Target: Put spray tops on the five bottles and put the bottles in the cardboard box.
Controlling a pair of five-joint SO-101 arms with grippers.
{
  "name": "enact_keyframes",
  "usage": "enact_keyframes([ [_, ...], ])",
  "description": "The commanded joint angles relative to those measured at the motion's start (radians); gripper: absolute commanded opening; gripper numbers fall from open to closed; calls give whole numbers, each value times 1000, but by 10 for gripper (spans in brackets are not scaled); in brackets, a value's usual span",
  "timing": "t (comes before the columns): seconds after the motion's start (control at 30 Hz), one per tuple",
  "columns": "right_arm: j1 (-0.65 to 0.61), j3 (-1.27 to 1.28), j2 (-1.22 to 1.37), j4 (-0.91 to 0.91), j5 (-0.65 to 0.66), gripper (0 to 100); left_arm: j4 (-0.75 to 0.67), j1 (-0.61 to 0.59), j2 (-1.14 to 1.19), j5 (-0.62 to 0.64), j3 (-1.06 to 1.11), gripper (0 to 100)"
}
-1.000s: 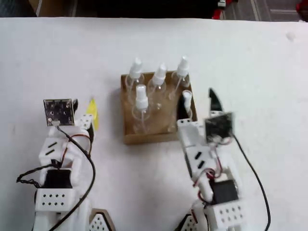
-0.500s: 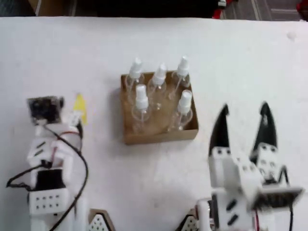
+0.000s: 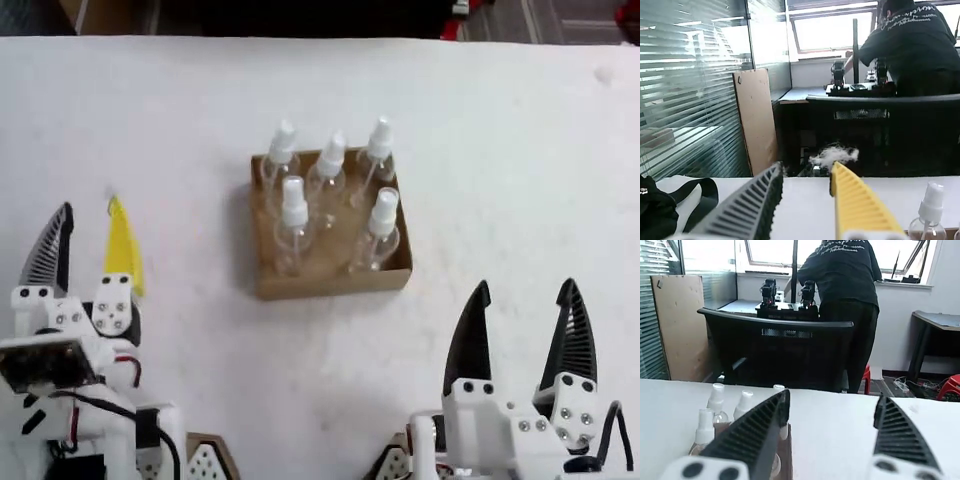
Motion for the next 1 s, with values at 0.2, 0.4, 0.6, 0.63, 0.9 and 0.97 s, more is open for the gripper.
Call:
enact_keyframes([
  [0.2, 5, -23, -4, 166, -6, 246, 155, 31, -7, -54, 104, 150],
  [0.4, 5, -20, -4, 317, -11, 247, 224, 35, -7, -54, 287, 150],
  [0.6, 12, 170, 1, 306, -15, 246, 285, 33, -7, -46, 368, 148],
  [0.63, 12, 204, -1, 266, -15, 245, 316, 35, -7, -46, 364, 148],
  [0.9, 7, 680, -2, -18, -8, 248, 414, 33, -7, -46, 356, 150],
  [0.97, 10, 816, -2, -133, -8, 248, 373, 35, -7, -51, 416, 150],
])
